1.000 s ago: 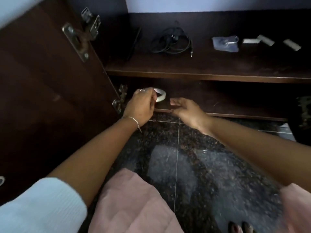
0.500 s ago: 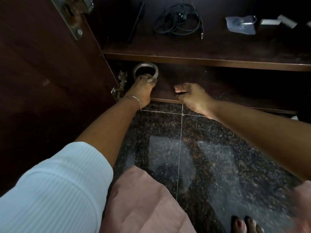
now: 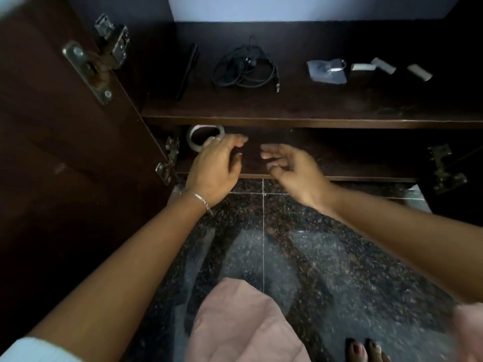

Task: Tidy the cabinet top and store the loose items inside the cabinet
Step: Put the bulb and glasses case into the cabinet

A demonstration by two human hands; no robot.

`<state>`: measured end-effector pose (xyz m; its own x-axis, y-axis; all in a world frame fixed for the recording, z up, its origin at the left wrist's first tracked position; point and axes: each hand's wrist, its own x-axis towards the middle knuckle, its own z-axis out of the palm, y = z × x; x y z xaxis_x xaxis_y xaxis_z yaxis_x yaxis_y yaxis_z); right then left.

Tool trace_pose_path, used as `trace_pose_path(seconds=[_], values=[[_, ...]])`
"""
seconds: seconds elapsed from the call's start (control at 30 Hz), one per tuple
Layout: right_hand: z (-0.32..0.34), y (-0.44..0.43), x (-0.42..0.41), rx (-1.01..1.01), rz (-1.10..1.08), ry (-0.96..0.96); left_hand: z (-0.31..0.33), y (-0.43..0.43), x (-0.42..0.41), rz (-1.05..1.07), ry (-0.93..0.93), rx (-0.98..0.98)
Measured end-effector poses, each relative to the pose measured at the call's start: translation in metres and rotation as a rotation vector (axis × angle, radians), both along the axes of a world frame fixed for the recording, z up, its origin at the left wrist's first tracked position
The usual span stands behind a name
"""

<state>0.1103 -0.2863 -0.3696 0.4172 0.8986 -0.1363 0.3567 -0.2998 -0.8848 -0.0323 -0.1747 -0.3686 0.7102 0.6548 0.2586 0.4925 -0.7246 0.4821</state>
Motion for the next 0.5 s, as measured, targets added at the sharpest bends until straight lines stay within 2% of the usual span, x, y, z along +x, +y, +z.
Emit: trace_pose_path(seconds=[0.17,0.37,0.5], values=[[0.038,-0.036,0.004,0.136,-0.202,0.04,0.051,-0.033,0.011,-0.02,-0.109,0.149],[0.111,-0.082,0.014,0.359,-0.371,0.06,0.132,-0.086,0.038,-0.222,-0.271,0.462],[0.158,-0.107,0.027,0.518,-0.455,0.072,0.182,-0.107,0.068,-0.265,-0.426,0.493]])
